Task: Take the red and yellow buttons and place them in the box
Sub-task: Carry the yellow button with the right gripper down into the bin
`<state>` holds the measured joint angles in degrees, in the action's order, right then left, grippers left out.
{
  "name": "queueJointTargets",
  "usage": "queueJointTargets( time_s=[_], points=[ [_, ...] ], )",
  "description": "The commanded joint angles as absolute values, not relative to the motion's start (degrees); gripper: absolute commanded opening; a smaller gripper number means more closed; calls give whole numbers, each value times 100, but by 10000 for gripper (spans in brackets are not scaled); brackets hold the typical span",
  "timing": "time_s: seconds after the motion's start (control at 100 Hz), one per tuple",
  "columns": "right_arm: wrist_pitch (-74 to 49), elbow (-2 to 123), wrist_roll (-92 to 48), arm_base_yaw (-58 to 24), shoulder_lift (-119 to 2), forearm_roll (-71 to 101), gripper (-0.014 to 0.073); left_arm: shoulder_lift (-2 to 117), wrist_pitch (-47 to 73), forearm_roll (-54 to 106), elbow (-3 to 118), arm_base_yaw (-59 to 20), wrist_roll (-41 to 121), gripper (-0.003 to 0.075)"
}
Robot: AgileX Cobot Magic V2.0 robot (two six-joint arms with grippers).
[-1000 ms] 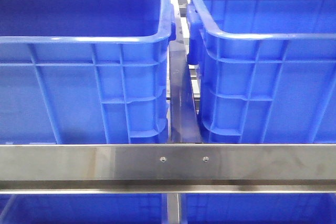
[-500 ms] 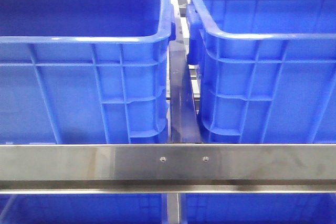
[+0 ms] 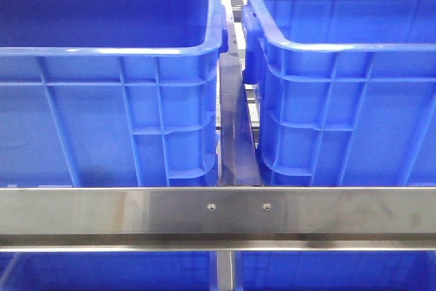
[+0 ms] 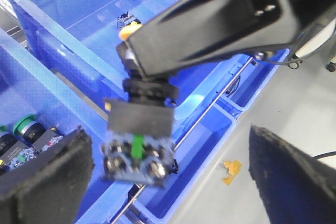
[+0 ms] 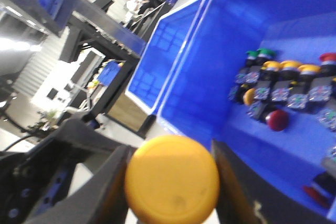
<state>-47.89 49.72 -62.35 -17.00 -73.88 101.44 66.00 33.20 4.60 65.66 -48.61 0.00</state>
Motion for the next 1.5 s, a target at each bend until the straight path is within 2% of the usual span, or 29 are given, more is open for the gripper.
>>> queueJointTargets(
  time_s=[0.0,0.28,0.59,0.76,0.99,1.09,1.33,1.49],
  points=[
    [-4900,5170,-6402,-1608,-7250,10995,120,6393,2969,491,6736,-4643,-156,575],
    [-5098,5170,-6402,-896,-7250,10995,120,5917,3163,491,6564,-3088,-246,567],
    [-5285,5170,-6402,-397,-7250,10995,120,4485,3190,491,5364,-1379,-260,567],
    [-5278,5170,-6402,-346,-7250,10990,120,3522,3299,491,4667,-1027,-260,567],
    [-5267,5170,-6434,-346,-7250,10990,120,2475,3451,491,4098,-1015,-260,556],
    [-5254,5170,-6524,-339,-7250,10990,120,2178,3465,491,4006,-1015,-260,448],
    [-4992,5217,-6840,-339,-7232,10990,120,2018,3605,491,3993,-1015,-260,-3],
    [-4583,5475,-7450,-278,-7221,10985,120,2018,3605,491,3993,-1015,-260,-19]
  ],
)
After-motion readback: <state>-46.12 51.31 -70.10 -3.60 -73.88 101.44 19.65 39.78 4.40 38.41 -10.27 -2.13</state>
